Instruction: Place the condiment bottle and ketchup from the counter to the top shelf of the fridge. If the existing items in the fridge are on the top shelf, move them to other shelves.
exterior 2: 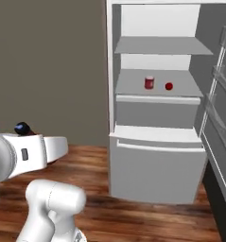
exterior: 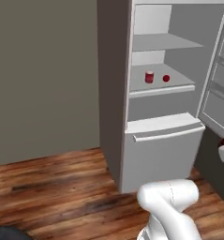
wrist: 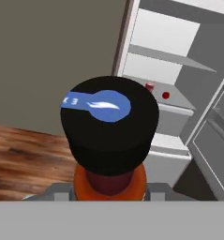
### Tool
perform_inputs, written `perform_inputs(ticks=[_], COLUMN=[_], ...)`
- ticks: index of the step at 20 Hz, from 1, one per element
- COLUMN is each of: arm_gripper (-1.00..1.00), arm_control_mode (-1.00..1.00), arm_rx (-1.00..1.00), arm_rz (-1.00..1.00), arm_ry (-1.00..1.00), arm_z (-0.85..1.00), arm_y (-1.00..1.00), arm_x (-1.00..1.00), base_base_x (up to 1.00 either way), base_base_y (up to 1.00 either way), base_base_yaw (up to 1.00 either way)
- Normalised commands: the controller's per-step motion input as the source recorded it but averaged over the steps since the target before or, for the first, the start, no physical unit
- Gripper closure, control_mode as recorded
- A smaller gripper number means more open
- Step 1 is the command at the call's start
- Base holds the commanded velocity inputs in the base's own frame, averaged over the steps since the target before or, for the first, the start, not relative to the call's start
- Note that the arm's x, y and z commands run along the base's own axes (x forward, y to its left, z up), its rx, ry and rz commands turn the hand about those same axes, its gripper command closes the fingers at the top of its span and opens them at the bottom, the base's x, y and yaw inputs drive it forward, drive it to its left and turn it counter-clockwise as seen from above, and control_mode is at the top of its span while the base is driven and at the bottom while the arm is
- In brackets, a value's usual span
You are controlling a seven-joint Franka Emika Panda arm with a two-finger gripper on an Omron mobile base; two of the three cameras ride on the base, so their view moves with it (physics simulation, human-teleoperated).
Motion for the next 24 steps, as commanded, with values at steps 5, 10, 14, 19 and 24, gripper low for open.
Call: perform_inputs(ticks=[5,10,14,19,24], arm_gripper=[1.0,1.0,1.0,1.0,1.0], arm_control_mode=[1.0,1.0,1.0,1.0,-1.0], arm_rx=[0.0,0.0,0.0,0.0,0.09], arm_rz=[0.0,0.0,0.0,0.0,-0.01], arm_ry=[0.0,0.0,0.0,0.0,0.0], arm_z=[0.0,0.0,0.0,0.0,0.7], arm_y=[0.0,0.0,0.0,0.0,-0.56], arm_x=[0.0,0.0,0.0,0.0,0.52], base_base_x=[1.0,1.0,1.0,0.9,0.0], base_base_y=[-0.49,-0.45,-0.14,-0.15,0.0], base_base_yaw=[0.0,0.0,0.0,0.0,0.0])
